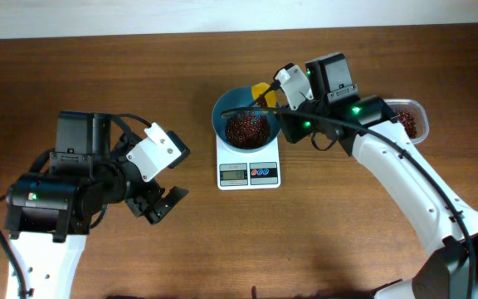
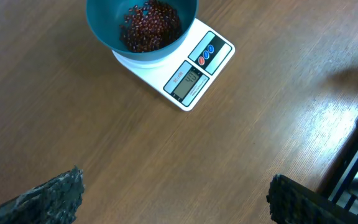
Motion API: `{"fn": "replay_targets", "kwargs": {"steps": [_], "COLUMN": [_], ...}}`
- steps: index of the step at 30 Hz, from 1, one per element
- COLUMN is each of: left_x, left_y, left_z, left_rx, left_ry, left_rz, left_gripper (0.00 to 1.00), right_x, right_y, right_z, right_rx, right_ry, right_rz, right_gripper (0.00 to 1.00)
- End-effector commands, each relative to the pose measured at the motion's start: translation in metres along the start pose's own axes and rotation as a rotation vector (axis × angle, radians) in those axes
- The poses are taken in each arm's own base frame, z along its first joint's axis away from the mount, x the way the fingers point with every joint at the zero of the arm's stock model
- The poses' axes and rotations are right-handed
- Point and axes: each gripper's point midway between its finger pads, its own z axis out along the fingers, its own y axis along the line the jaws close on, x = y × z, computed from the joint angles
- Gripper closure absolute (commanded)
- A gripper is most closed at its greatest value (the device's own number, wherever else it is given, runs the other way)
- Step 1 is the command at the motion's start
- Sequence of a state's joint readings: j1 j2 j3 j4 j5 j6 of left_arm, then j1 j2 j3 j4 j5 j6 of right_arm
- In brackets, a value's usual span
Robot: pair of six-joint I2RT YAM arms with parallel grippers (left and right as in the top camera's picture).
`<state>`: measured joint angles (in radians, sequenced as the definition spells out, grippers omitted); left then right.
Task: Scoop item into bowl and weigh 50g on scale
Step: 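Move the empty scoop back to the bean tub and scoop more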
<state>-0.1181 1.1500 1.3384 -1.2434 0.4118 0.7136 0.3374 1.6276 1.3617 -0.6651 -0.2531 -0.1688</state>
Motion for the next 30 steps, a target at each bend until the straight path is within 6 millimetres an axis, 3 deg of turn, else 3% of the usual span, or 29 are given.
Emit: {"fn": "replay_targets", "kwargs": {"steps": [1,11,19,22,24,28,30], "left_x": [-0.006,-0.006,-0.006,-0.006,-0.006,-0.006,-0.006], "left_y": [0.001,0.001,0.001,0.001,0.001,0.001,0.001], "left_z": [-0.004,-0.004,-0.004,-0.004,-0.004,-0.004,-0.004], "left_rx": [0.0,0.0,0.0,0.0,0.0,0.0,0.0], "left_ry": [-0.023,-0.023,-0.023,-0.023,-0.023,-0.023,-0.023], "left_rz": [-0.01,-0.01,-0.01,-0.01,-0.01,-0.01,-0.01], "left_gripper": [0.01,0.01,0.01,0.01,0.01,0.01,0.01], "right_x": [-0.009,-0.013,-0.02,-0.022,-0.027,-0.06,-0.064], "right_y": [0.005,0.0,0.002,0.012,0.003,-0.045,-0.102], "right_z": [0.003,0.006,0.004,0.002,-0.006,-0.053,-0.089], "right_rx": [0.01,0.165,0.165,0.105,0.12,0.155,0.245], "right_ry": [-0.014,0.022,-0.011,-0.039,-0.061,-0.2,-0.259], "right_rz": [-0.049,-0.391,-0.32,-0.191,-0.126,0.052,0.212], "right_gripper": [0.96,0.96,0.96,0.96,0.96,0.96,0.96]}}
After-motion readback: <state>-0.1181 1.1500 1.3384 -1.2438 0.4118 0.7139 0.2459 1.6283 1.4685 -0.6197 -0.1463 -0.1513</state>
